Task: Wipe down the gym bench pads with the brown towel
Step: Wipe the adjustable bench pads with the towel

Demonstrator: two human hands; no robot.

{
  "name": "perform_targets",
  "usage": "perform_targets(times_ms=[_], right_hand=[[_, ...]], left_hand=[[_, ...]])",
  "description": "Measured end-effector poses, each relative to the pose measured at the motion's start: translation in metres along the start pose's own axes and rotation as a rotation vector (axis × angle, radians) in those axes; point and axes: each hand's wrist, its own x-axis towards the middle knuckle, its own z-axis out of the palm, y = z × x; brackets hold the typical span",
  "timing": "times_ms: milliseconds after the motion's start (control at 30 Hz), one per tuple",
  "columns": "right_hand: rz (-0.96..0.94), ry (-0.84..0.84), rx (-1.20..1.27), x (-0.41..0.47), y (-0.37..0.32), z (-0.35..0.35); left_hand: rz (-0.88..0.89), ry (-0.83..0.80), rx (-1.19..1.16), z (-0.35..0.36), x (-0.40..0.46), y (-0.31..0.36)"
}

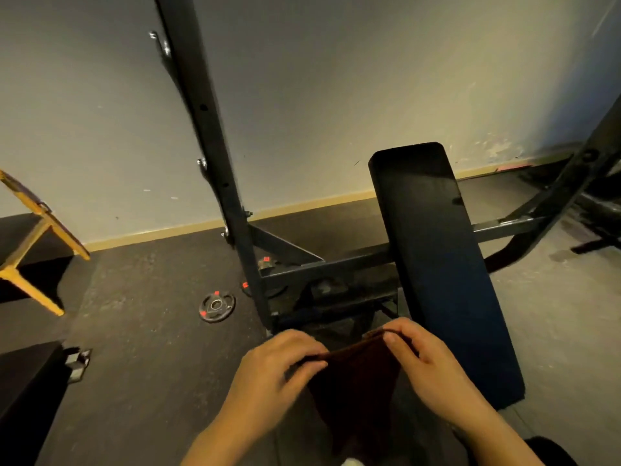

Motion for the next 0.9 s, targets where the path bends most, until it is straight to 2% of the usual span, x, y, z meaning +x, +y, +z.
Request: perform_targets(times_ms=[133,267,367,433,533,633,733,800,900], right_hand=[[0.007,0.001,0.004,0.068,-0.001,-0.034],[0.049,-0.017,-0.01,0.116,0.004,-0.055],[0.116,0.015,-0.064,0.147,0.014,-0.067],[0.14,0.051,-0.1,0.166,0.021,-0.071],[0.191,0.124,-0.119,0.199,0.021,-0.076],[0.214,0.11,-0.109,0.233,0.015,-0.082],[0.208,0.093,-0.131,0.262,0.01,-0.081],[0.216,0.104,-0.123,0.276,0.013,-0.077],[0.25,0.127,-0.071,0.286,0.023,-0.076]], left_hand=[[0.014,0.009,-0.006,0.008,0.069,-0.007],[0.013,-0.215,0.115,0.01,0.121,-0.038],[0.158,-0.351,0.362,0.012,0.172,-0.067],[0.227,-0.389,0.401,0.017,0.201,-0.082],[0.291,-0.39,0.33,0.023,0.232,-0.092],[0.356,-0.319,0.2,0.031,0.253,-0.096],[0.314,-0.236,0.021,0.037,0.27,-0.105],[0.281,-0.259,-0.03,0.036,0.285,-0.111],[0.247,-0.386,0.019,0.038,0.297,-0.121]])
